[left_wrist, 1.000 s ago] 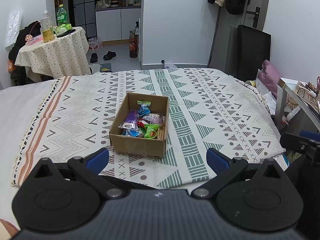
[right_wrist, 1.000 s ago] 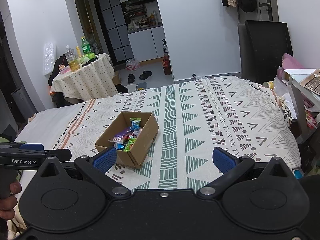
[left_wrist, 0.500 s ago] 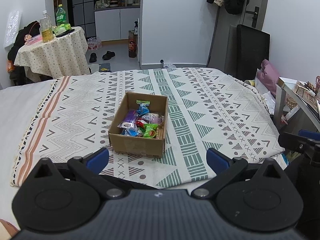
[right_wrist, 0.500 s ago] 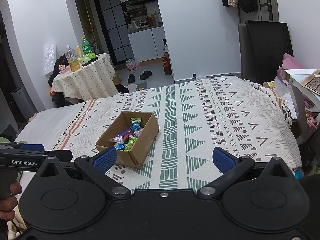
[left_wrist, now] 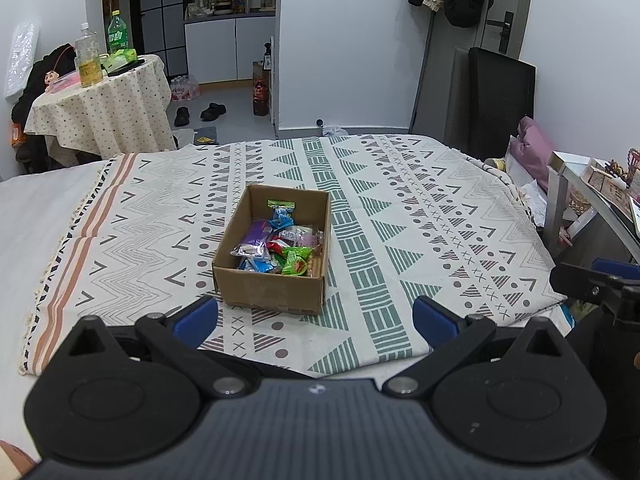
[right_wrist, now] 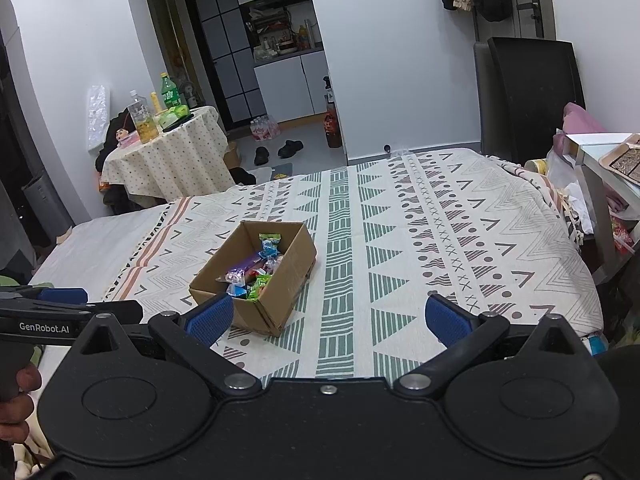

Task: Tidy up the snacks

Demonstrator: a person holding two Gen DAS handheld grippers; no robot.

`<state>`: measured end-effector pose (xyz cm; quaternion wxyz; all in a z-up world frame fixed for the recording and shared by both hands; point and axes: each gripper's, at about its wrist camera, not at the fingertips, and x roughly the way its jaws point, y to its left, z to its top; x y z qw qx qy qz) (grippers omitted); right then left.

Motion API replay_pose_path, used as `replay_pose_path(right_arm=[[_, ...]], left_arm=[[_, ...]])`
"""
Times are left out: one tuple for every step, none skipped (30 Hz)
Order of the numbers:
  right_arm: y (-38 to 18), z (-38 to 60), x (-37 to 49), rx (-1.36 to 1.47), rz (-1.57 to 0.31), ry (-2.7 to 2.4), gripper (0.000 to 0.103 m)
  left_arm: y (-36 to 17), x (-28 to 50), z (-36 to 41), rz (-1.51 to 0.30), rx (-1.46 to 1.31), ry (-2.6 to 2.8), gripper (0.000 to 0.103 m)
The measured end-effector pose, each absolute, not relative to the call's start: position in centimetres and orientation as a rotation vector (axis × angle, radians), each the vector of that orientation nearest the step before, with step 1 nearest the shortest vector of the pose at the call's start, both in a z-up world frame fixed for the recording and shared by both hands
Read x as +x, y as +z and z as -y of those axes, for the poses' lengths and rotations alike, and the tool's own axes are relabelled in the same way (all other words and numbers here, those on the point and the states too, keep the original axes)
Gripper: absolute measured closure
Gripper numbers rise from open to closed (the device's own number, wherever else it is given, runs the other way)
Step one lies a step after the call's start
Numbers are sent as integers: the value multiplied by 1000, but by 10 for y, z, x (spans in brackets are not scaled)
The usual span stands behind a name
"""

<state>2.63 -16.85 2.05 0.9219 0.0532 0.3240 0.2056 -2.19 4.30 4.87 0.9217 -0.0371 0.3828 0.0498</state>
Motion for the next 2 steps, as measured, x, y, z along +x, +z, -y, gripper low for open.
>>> replay_pose_path(right_arm=[[20,169,27,109,-667,422,0],[20,169,27,109,-668,421,0]], left_arm=[[49,-22,-43,-786,-76,102,0],[49,-22,-43,-787,-76,101,0]])
